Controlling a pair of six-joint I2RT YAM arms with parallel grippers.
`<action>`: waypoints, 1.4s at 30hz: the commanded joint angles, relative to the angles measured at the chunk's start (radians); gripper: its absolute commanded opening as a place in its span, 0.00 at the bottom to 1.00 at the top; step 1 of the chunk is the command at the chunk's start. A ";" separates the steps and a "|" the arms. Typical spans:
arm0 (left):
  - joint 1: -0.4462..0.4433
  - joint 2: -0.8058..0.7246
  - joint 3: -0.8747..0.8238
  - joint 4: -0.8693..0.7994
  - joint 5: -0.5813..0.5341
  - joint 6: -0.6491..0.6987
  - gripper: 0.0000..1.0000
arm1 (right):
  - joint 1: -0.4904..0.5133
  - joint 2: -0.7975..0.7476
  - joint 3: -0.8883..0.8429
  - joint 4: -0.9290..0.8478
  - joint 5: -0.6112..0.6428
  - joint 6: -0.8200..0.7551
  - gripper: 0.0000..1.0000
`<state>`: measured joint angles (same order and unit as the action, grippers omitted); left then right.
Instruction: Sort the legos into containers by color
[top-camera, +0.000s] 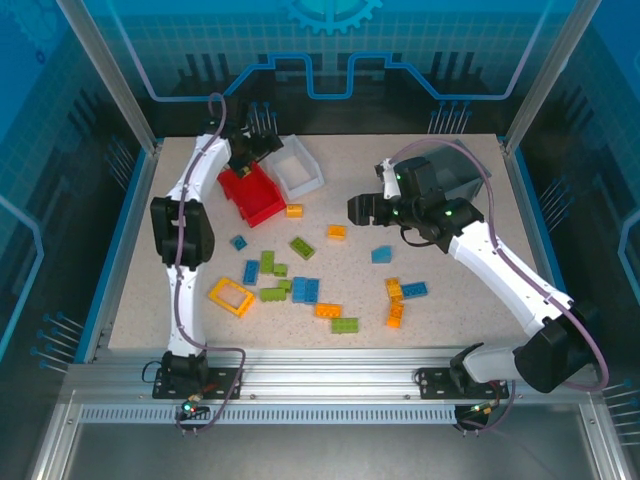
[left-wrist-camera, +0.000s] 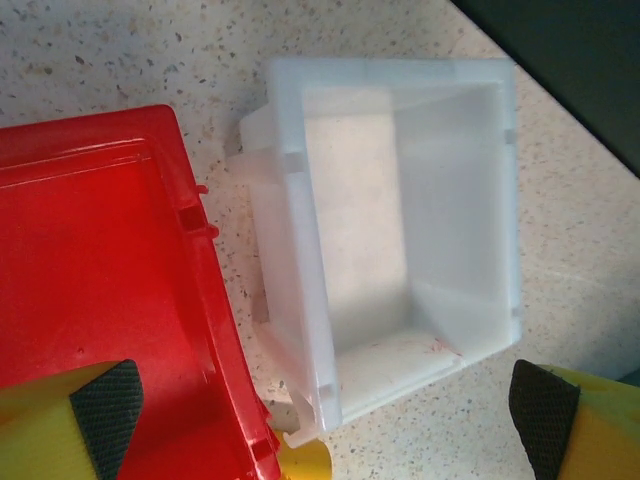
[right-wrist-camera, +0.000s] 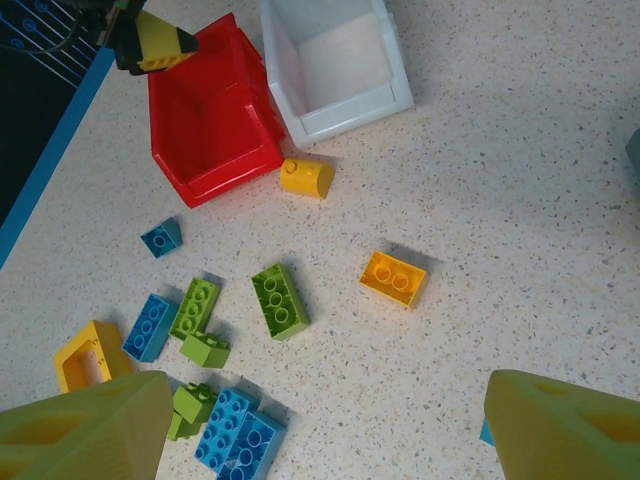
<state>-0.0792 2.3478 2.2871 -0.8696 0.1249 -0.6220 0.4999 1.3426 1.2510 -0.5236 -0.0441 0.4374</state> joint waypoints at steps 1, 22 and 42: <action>-0.011 0.088 0.085 -0.149 -0.017 0.031 0.98 | -0.018 0.004 0.021 -0.021 -0.028 0.009 0.83; -0.037 0.145 0.124 -0.174 -0.094 0.111 0.56 | -0.085 0.023 -0.003 -0.050 0.000 0.019 0.81; -0.114 -0.035 -0.162 -0.114 -0.020 0.254 0.29 | -0.498 0.332 0.185 -0.209 0.233 0.071 0.76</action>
<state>-0.1654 2.3775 2.1941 -0.9890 0.0330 -0.3878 0.0376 1.6218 1.3846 -0.6914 0.1524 0.5270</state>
